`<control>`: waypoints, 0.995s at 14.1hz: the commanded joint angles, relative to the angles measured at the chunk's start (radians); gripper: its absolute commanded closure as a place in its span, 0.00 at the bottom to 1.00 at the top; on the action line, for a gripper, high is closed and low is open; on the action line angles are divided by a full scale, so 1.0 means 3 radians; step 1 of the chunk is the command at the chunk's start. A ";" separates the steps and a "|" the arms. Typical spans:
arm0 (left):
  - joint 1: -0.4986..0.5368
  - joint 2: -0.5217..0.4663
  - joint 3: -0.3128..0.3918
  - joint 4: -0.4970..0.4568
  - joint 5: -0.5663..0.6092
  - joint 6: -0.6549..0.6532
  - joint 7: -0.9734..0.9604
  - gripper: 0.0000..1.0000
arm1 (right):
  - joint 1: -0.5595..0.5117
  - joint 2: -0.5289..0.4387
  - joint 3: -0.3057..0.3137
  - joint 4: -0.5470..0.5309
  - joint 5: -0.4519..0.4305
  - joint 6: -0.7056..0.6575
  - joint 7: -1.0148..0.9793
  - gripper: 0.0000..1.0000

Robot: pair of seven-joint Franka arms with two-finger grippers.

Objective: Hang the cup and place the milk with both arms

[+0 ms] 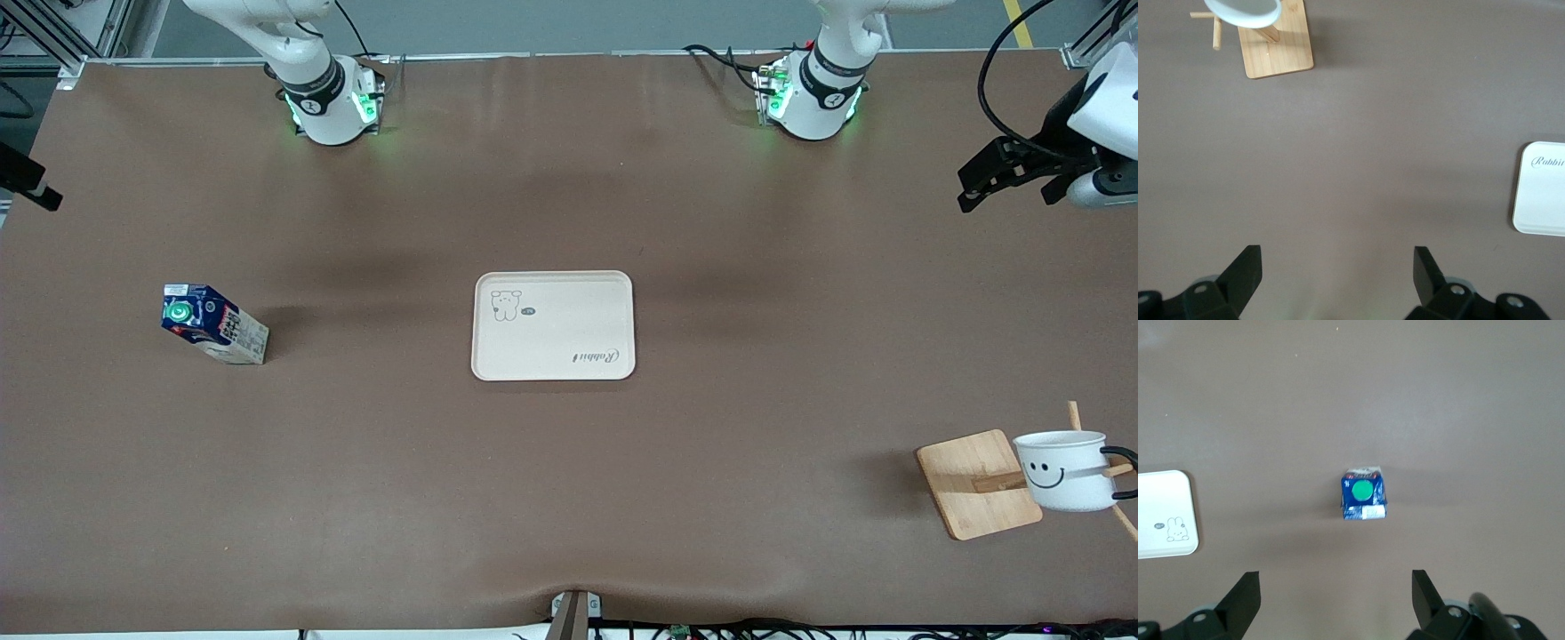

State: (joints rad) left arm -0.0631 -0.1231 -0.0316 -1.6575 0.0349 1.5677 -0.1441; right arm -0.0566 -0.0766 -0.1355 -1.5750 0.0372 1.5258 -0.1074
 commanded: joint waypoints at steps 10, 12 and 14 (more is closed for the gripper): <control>-0.0025 0.0068 0.0034 0.0141 -0.0009 -0.0128 0.0148 0.00 | 0.0071 0.0322 -0.0024 0.0438 -0.0052 -0.0361 -0.0066 0.00; -0.0020 0.0068 0.0039 0.0172 -0.0004 -0.0128 0.0138 0.00 | 0.0076 0.0312 -0.0019 0.0443 -0.0129 -0.0372 -0.0067 0.00; -0.0015 0.0068 0.0039 0.0172 -0.0004 -0.0128 0.0138 0.00 | 0.0071 0.0296 -0.0014 0.0433 -0.0206 -0.0387 -0.0066 0.00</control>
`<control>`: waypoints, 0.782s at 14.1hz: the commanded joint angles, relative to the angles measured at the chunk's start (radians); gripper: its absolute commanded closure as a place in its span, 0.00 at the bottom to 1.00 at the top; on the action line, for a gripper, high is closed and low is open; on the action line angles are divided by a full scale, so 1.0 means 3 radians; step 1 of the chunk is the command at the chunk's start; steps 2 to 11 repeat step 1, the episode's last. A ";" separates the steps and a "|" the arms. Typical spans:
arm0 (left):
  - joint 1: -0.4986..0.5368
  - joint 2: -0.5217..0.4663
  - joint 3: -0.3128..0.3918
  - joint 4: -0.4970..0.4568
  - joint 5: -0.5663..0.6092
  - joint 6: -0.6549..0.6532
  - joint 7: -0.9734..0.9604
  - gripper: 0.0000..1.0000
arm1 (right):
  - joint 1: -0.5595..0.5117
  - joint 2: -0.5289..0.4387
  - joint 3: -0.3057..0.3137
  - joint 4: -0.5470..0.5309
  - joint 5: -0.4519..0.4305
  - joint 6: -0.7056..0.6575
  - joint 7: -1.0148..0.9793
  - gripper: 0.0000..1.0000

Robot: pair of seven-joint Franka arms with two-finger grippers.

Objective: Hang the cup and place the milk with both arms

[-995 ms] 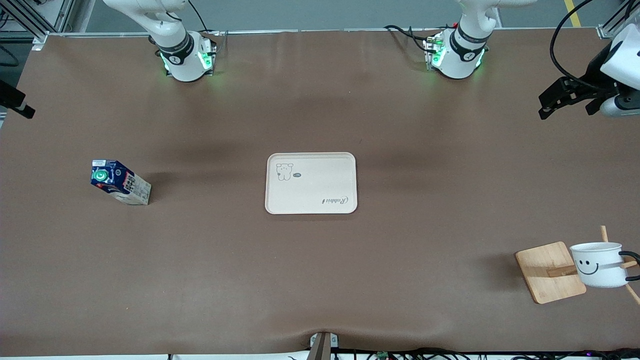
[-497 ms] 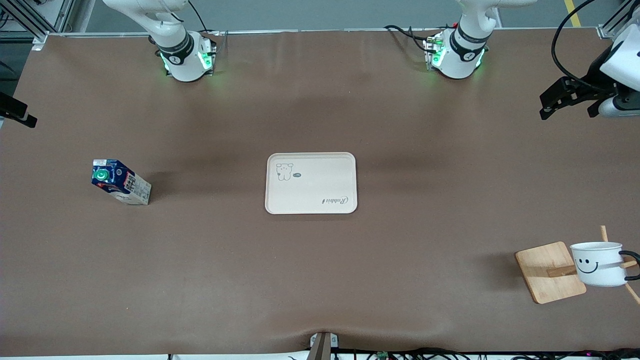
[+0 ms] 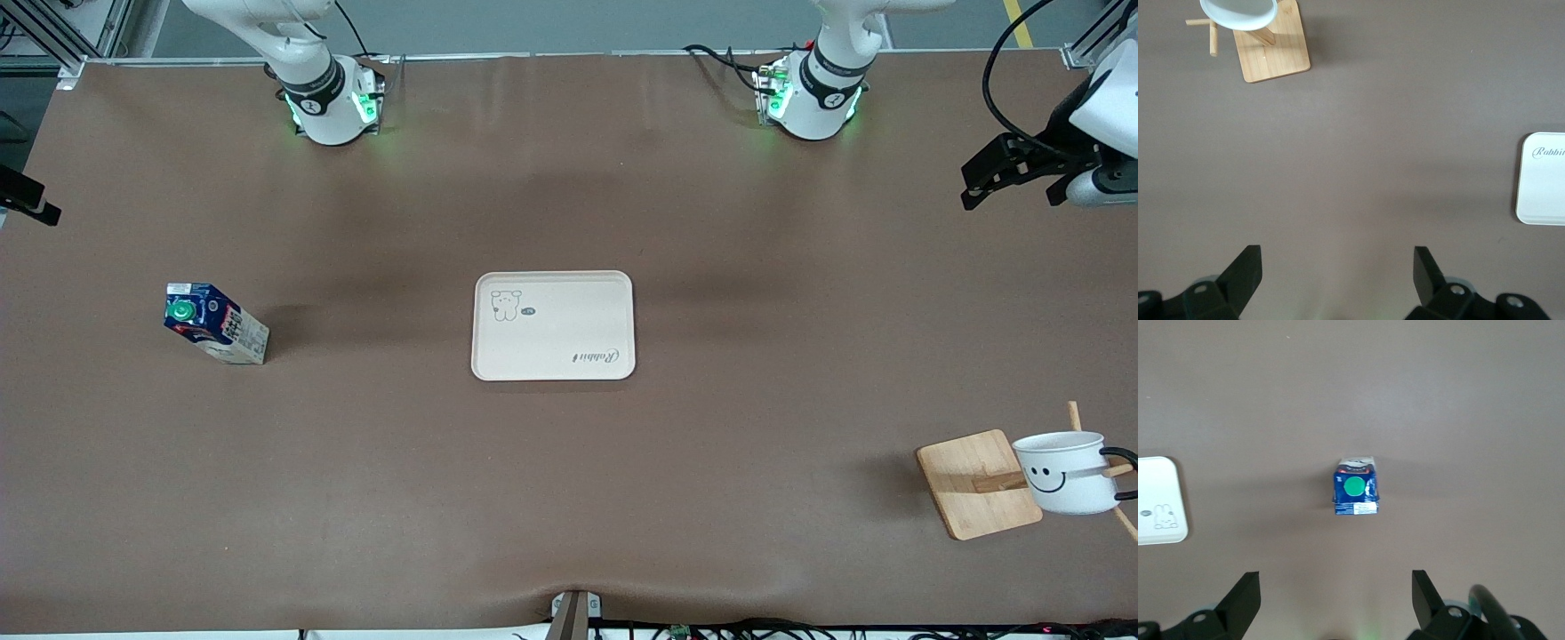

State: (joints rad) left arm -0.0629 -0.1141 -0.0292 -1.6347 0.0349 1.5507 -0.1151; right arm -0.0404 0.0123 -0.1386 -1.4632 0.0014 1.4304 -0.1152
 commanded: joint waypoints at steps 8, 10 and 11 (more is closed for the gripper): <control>-0.0015 0.0043 0.0031 0.0095 -0.0004 -0.0071 0.0006 0.00 | 0.0027 0.0005 -0.0003 0.0061 -0.0076 -0.0069 -0.0035 0.00; -0.0015 0.0043 0.0031 0.0095 -0.0004 -0.0071 0.0006 0.00 | 0.0027 0.0005 -0.0003 0.0061 -0.0076 -0.0069 -0.0035 0.00; -0.0015 0.0043 0.0031 0.0095 -0.0004 -0.0071 0.0006 0.00 | 0.0027 0.0005 -0.0003 0.0061 -0.0076 -0.0069 -0.0035 0.00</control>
